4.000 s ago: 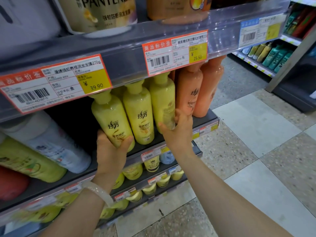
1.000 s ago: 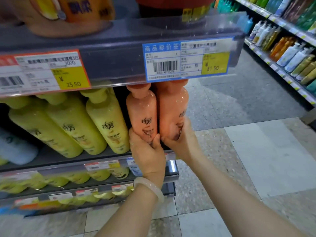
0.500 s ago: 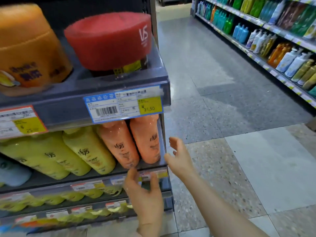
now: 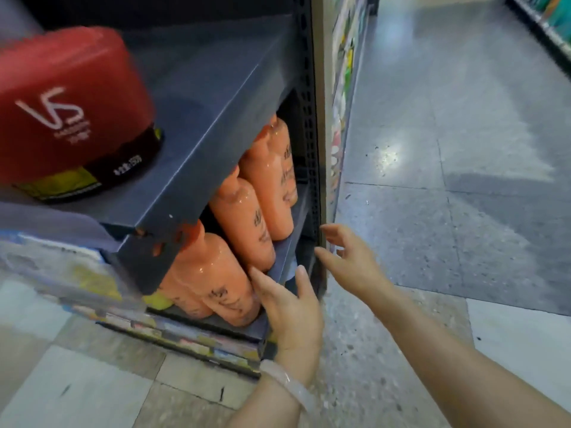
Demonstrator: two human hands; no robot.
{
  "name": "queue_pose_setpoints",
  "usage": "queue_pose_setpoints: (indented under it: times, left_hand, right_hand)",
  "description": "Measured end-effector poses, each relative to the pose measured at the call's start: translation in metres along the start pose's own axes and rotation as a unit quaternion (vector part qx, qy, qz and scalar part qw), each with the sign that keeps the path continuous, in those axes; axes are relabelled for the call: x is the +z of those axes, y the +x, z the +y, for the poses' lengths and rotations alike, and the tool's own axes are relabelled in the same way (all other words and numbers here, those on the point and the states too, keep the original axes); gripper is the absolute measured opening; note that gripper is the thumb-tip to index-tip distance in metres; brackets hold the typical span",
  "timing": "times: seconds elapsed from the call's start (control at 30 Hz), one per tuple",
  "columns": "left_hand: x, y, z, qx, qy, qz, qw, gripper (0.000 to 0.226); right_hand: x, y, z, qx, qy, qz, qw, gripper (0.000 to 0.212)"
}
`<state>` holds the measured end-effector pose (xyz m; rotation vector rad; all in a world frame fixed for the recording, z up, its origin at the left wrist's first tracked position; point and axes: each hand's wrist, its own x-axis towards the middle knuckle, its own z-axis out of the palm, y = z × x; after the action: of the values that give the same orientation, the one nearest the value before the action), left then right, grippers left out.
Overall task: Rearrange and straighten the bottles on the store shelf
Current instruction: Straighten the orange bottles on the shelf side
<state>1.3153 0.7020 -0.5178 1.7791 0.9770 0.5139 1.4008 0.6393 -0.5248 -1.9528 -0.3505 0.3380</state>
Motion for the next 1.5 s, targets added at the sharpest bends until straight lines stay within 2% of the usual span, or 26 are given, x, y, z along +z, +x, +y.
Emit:
queue_pose_setpoints:
  times: [0.13,0.27,0.37,0.63,0.93,1.07,1.13,1.23,1.3,1.4,1.5]
  left_hand:
    - [0.013,0.017,-0.002,0.003,-0.007,0.069,0.998,0.08]
    - [0.028,0.039,-0.005,-0.048,-0.03,0.146,0.988,0.077]
    - [0.035,0.055,-0.009,-0.055,-0.043,0.195,0.978,0.075]
    - [0.046,0.068,-0.013,-0.069,-0.029,0.262,0.962,0.069]
    - [0.047,0.066,-0.019,-0.056,-0.007,0.25,0.967,0.062]
    - [0.047,0.063,-0.015,-0.056,-0.023,0.236,0.97,0.062]
    - [0.047,0.057,-0.015,-0.052,-0.027,0.223,0.973,0.067]
    - [0.045,0.039,-0.018,-0.039,-0.024,0.19,0.981,0.073]
    - [0.041,0.019,-0.022,-0.028,-0.017,0.154,0.988,0.071]
    - [0.029,-0.019,-0.032,-0.047,-0.069,0.088,0.993,0.064]
    - [0.002,-0.046,-0.045,-0.068,-0.096,0.093,0.989,0.051]
  right_hand:
    - [0.027,0.035,-0.006,-0.029,-0.006,-0.052,0.998,0.054]
    - [0.041,0.066,-0.015,-0.041,0.02,-0.077,0.996,0.071]
    - [0.046,0.078,-0.014,-0.052,0.008,-0.085,0.995,0.08]
    - [0.047,0.087,-0.006,-0.09,0.006,-0.073,0.993,0.078]
    - [0.054,0.093,-0.003,-0.084,-0.01,-0.066,0.994,0.075]
    - [0.046,0.095,-0.005,-0.074,-0.01,-0.105,0.992,0.08]
    - [0.039,0.088,-0.002,-0.061,-0.001,-0.111,0.992,0.073]
    - [0.033,0.065,0.004,-0.055,0.028,-0.069,0.996,0.045]
    - [0.029,0.049,0.005,-0.043,0.049,-0.074,0.995,0.031]
    - [0.021,0.028,0.005,-0.032,0.062,-0.081,0.994,0.025]
    - [0.021,-0.002,0.009,-0.02,0.067,-0.084,0.994,0.023]
